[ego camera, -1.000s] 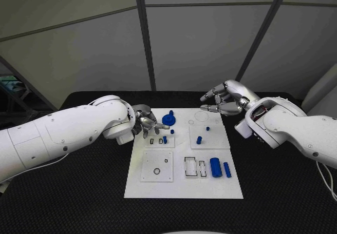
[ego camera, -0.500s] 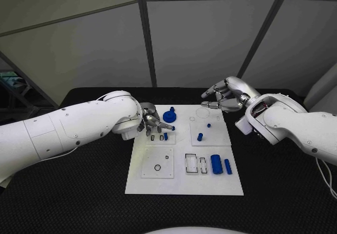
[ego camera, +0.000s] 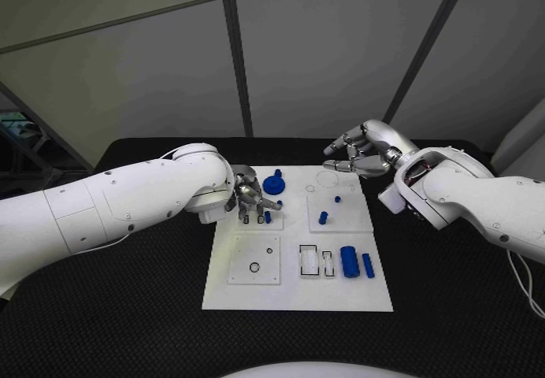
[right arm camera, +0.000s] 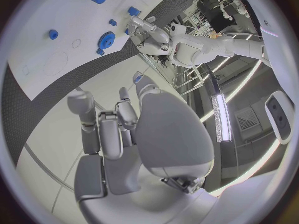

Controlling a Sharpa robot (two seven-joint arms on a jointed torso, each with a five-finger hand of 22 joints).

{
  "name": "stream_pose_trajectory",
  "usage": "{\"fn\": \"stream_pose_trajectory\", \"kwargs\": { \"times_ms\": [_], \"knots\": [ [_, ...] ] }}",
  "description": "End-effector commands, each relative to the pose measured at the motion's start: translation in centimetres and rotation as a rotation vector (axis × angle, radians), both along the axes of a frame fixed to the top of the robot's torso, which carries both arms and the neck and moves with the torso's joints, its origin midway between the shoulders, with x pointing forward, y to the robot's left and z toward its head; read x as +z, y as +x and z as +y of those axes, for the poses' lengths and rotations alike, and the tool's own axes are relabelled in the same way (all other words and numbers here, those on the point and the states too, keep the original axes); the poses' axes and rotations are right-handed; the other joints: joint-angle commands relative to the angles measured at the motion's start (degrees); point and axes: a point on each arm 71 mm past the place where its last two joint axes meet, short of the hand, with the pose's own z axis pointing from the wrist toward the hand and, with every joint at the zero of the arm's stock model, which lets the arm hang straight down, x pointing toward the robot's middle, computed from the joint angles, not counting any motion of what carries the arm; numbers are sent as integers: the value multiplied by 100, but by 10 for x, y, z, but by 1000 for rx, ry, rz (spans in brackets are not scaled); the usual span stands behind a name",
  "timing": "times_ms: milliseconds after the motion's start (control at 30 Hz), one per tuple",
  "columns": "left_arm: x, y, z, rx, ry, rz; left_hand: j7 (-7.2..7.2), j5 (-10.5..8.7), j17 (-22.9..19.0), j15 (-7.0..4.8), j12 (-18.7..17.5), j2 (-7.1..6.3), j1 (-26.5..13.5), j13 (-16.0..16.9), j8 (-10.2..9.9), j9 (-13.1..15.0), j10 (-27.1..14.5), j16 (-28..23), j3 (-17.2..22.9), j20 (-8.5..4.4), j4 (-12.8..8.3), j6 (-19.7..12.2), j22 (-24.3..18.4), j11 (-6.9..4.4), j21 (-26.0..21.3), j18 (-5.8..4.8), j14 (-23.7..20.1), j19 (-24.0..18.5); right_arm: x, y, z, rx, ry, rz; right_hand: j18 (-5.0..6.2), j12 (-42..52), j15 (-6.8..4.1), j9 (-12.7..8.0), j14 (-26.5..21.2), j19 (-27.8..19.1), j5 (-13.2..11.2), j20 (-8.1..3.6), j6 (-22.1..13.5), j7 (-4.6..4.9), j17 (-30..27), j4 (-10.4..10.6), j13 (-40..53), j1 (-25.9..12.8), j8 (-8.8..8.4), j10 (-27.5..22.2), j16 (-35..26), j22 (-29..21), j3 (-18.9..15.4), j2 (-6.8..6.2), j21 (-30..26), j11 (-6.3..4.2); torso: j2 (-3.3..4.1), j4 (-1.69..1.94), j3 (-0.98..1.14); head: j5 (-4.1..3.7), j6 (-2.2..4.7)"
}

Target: Assemble the parts on the task board

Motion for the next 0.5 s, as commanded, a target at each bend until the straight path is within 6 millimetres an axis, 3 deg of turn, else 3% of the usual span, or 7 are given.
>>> {"fn": "stream_pose_trajectory", "kwargs": {
  "times_ms": [33,500],
  "knots": [
    [0,-1,-1,-22,22,13,2,43,7,-18,9,6,56,12,39,21,-33,-35,-6,-5,-39,-40,11,-8,-24,105,10,-20,1,0,1,4,-7,-3,120,-17,-49,-8,355,9,37,-45,32,-18,549,10,-8,-51,30,3,-23,-13,-36,-4,-37,-41,-5,0,-2,-2,-1],
    [-1,-2,-5,-41,32,29,-20,58,26,-28,35,154,280,34,156,175,-12,-50,72,-10,-84,-65,50,-25,-14,101,15,-13,0,1,2,5,-13,3,120,-22,-52,-10,355,12,67,-48,29,-20,545,14,-15,-45,36,0,-27,-20,-33,10,-45,-44,-4,3,-1,-16,-33]
  ]
}}
